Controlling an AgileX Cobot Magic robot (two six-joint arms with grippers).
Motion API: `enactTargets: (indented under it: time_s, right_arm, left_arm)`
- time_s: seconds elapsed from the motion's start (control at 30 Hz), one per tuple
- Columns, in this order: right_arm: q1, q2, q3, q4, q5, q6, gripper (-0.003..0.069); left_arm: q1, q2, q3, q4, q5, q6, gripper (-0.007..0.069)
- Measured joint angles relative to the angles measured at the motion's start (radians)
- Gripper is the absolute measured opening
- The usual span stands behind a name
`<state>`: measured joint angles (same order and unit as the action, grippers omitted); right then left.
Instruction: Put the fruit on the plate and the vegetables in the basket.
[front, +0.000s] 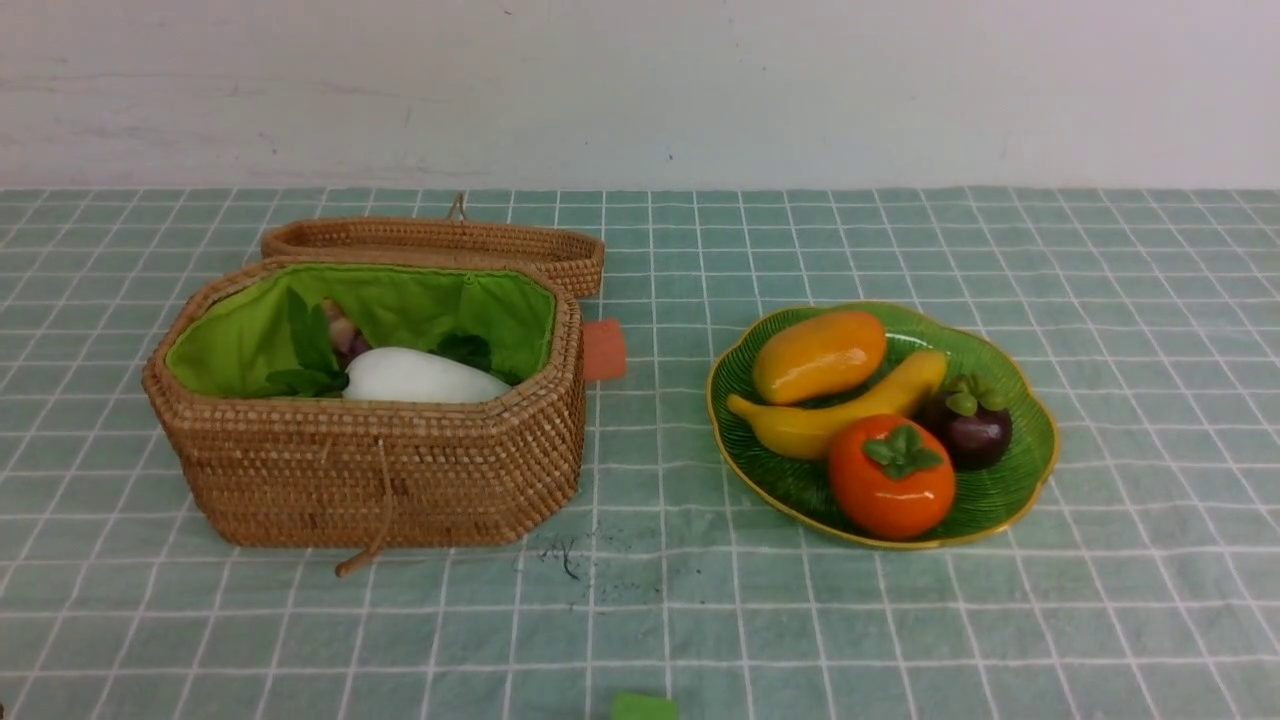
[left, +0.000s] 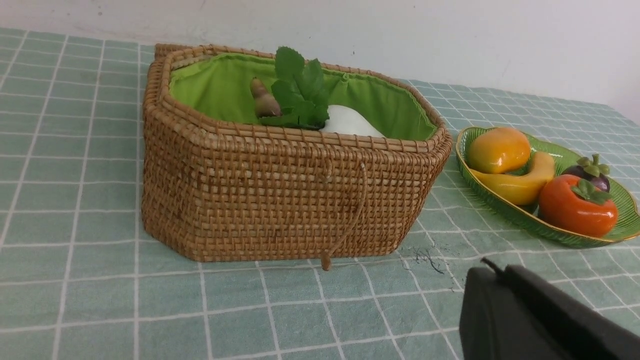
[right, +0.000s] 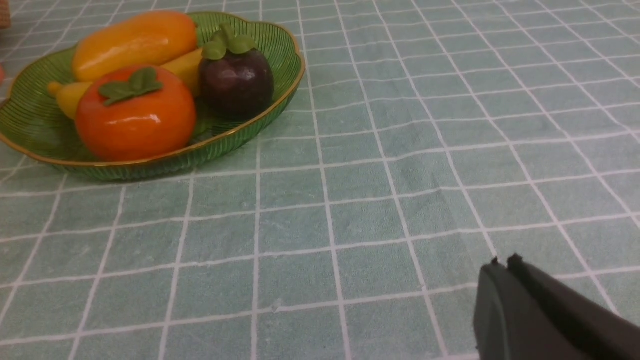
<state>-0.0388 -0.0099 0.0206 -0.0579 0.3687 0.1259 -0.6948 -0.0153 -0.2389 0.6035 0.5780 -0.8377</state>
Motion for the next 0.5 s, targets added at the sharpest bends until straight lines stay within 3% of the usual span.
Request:
enactTargets:
  time_s: [0.33,0.5]
  right_arm:
    - [0.0,0.0,0.0,0.0,0.001,0.0,-0.0007]
    - [0.0,0.0,0.0,0.0,0.001,0.0,-0.0005]
  left_arm:
    - [0.015,0.0,0.014,-0.004,-0.006,0.022,0.002]
    - [0.25,0.0,0.025,-0.177,-0.097,0.233,-0.0013]
